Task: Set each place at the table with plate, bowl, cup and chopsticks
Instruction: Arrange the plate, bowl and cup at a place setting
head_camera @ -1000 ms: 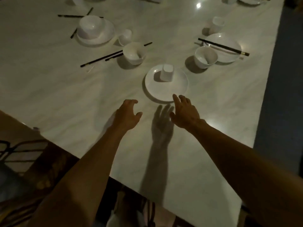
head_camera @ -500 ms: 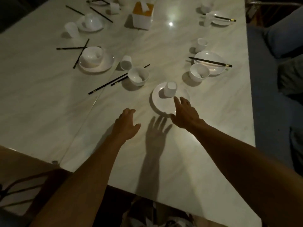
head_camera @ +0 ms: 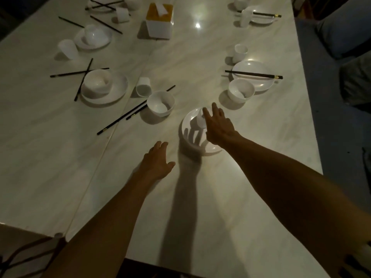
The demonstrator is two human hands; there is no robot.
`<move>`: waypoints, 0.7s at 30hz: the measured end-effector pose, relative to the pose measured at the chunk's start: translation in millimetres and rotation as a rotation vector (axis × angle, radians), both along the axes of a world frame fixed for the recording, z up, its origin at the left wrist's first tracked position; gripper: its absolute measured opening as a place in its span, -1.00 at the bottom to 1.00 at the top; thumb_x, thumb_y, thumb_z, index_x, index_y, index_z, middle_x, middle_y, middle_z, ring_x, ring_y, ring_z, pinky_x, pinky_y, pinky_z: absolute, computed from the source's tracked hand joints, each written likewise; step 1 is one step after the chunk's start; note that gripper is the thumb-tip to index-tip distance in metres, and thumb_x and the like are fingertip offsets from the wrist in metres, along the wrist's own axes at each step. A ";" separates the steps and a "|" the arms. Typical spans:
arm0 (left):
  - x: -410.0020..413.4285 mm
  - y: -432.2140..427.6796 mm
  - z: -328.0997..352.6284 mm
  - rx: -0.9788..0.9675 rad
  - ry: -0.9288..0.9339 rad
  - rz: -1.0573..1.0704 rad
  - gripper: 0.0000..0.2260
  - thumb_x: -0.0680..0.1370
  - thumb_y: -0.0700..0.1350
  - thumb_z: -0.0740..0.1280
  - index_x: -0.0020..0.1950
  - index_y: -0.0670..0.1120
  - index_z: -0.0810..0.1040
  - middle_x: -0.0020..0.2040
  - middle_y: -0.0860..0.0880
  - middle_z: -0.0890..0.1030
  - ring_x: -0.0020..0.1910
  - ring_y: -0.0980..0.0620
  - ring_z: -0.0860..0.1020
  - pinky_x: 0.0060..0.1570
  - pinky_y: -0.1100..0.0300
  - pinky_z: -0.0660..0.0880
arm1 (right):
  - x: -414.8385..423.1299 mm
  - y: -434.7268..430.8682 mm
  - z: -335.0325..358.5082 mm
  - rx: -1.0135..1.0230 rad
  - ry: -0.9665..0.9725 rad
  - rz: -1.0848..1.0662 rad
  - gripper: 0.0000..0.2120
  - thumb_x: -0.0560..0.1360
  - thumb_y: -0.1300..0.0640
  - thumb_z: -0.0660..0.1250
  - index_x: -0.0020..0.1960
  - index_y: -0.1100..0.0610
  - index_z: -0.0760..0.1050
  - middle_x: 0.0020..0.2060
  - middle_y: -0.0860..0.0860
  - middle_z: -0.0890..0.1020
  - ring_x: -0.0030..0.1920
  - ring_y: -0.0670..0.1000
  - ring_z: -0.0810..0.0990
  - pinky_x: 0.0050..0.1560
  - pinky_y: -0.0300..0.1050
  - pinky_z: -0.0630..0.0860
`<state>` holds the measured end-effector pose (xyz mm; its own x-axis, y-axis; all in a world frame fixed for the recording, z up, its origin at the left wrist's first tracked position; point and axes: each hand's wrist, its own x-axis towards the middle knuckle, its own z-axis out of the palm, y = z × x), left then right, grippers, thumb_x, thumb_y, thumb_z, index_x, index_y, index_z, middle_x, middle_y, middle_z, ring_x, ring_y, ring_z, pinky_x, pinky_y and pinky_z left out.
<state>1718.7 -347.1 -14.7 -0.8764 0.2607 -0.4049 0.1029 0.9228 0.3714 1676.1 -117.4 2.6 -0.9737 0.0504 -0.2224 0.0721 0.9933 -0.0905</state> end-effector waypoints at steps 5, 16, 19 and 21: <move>-20.6 16.2 -11.0 -0.038 0.001 -0.012 -0.30 0.55 0.08 0.33 0.57 -0.05 0.05 0.59 -0.08 0.04 0.55 -0.08 0.09 0.46 -0.02 0.13 | -31.8 1.1 -22.2 -0.035 -0.077 0.032 -0.08 0.37 0.25 0.51 0.54 0.08 0.02 0.54 0.21 -0.04 0.48 0.34 0.12 0.28 0.25 0.42; -42.7 53.2 -22.4 0.071 -0.026 0.064 -0.32 0.53 0.05 0.38 0.54 -0.07 0.14 0.53 -0.07 0.23 0.49 -0.08 0.25 0.41 0.00 0.22 | -45.3 31.8 -36.9 -0.372 0.096 -0.118 -0.37 0.37 0.04 0.52 0.29 0.10 0.25 0.11 0.12 0.50 0.06 0.14 0.54 0.03 0.03 0.57; -49.2 58.9 -24.5 0.139 -0.051 0.107 -0.39 0.51 0.03 0.39 0.49 -0.03 0.22 0.45 -0.06 0.37 0.39 -0.09 0.39 0.33 -0.01 0.34 | -37.3 40.4 -32.3 -0.920 0.153 -0.606 -0.28 0.28 -0.14 0.57 0.25 0.09 0.28 0.07 0.01 0.49 0.00 -0.01 0.55 -0.04 -0.05 0.62; -53.9 60.5 -31.0 0.111 -0.066 0.149 -0.43 0.53 0.08 0.35 0.48 -0.05 0.26 0.41 -0.08 0.41 0.36 -0.11 0.42 0.32 -0.05 0.38 | -28.4 45.7 -28.6 -1.400 0.119 -0.904 -0.34 0.32 -0.06 0.56 0.25 0.16 0.33 0.14 0.09 0.49 0.06 0.07 0.58 -0.07 -0.02 0.66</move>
